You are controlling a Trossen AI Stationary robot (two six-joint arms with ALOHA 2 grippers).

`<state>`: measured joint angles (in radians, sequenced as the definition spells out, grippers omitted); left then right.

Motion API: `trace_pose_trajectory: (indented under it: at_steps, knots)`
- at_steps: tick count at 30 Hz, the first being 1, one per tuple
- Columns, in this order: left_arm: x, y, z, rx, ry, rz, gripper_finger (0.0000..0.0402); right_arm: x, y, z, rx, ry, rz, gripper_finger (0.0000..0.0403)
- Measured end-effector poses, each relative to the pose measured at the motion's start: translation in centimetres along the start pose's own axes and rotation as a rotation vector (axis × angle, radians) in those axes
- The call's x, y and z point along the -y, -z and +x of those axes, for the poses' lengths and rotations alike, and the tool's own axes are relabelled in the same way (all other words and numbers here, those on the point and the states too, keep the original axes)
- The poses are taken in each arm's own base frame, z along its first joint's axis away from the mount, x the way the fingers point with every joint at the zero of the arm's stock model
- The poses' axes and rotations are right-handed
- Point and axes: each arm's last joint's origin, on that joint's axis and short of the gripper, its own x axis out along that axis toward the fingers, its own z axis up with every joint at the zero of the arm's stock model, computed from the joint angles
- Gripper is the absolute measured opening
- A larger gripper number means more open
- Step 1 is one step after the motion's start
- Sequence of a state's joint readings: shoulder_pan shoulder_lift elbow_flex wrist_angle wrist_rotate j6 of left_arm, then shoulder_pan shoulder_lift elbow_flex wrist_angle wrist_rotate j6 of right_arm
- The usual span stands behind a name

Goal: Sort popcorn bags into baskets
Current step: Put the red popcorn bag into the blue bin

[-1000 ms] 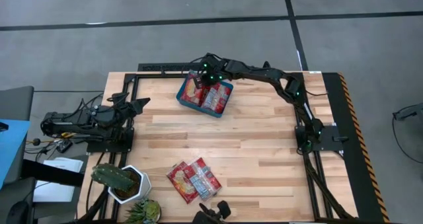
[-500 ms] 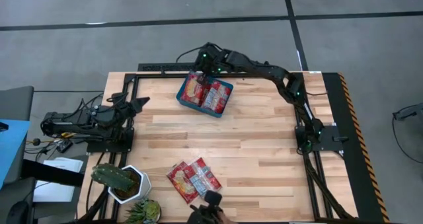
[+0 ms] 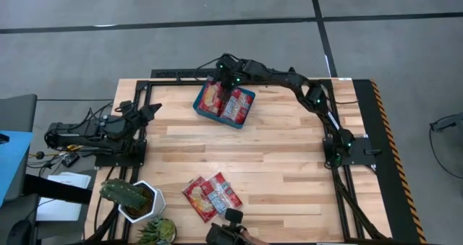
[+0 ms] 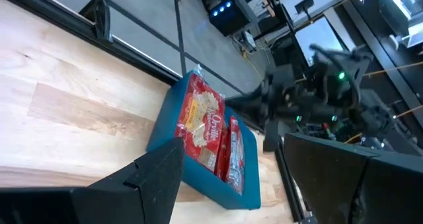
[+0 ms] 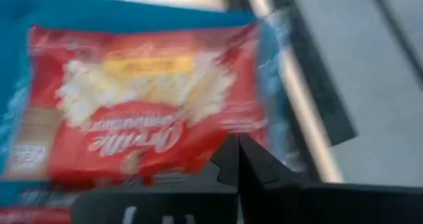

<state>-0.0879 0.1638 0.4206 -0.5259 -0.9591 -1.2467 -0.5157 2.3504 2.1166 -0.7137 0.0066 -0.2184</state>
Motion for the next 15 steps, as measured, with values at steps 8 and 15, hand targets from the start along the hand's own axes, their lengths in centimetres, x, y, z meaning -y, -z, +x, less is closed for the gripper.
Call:
trace_pose_trajectory:
  at_steps: [8,15]
  knots:
    - [0.0,-0.1,0.0,0.025,-0.009,-0.005,0.025,-0.3,0.6,0.7,-0.04,-0.038,-0.002,0.0026]
    - [0.0,-0.1,0.0,0.026,-0.009,-0.014,0.025,-0.5,1.0,1.2,-0.065,-0.077,-0.026,0.001]
